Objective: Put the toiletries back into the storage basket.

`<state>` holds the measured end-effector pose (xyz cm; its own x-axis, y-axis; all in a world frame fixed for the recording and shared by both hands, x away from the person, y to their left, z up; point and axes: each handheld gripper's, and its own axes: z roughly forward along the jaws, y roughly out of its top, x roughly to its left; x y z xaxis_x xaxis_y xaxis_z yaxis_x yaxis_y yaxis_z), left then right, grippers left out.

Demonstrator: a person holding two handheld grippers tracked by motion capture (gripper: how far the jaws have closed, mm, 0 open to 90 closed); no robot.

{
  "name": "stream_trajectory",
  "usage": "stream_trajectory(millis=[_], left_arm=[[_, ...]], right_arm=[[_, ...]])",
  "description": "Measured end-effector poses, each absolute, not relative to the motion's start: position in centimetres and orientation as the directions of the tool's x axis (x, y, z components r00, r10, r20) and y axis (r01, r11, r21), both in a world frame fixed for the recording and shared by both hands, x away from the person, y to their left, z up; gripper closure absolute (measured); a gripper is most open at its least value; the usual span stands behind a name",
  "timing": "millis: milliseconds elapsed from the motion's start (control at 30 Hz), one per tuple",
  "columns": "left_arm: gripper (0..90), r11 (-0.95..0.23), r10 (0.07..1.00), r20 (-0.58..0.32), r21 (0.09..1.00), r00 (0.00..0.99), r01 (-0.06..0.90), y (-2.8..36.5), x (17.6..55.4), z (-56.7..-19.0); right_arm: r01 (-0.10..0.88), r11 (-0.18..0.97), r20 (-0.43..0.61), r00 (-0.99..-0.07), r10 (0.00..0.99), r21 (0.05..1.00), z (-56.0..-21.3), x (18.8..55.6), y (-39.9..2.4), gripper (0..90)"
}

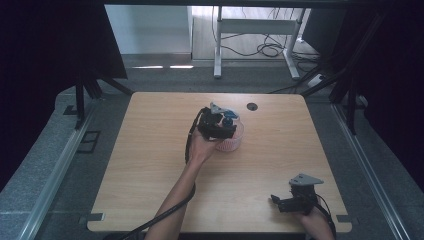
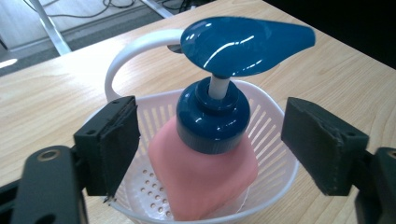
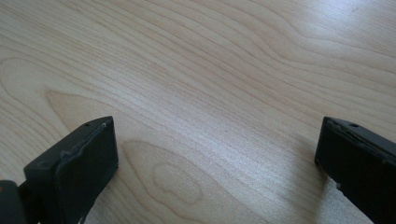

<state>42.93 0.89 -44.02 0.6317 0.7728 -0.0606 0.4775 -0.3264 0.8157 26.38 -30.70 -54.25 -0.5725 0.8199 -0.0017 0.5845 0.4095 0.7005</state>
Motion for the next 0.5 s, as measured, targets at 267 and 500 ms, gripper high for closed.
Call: stream_trajectory(millis=[267,500], left_arm=[[12.0,-0.336,0.766,-0.052,0.817,0.641,0.468,1.2,42.4,-43.4],[10.8,-0.341,0.756,-0.055,0.817,0.652,0.465,1.7,41.9,-42.9]], right_arm=[[0.585,0.408,-0.001,-0.572,0.820,0.701,-54.2,26.4,-30.7,0.0],[0.585,0.410,-0.001,-0.572,0.820,0.700,-54.2,26.4,-30.7,0.0]])
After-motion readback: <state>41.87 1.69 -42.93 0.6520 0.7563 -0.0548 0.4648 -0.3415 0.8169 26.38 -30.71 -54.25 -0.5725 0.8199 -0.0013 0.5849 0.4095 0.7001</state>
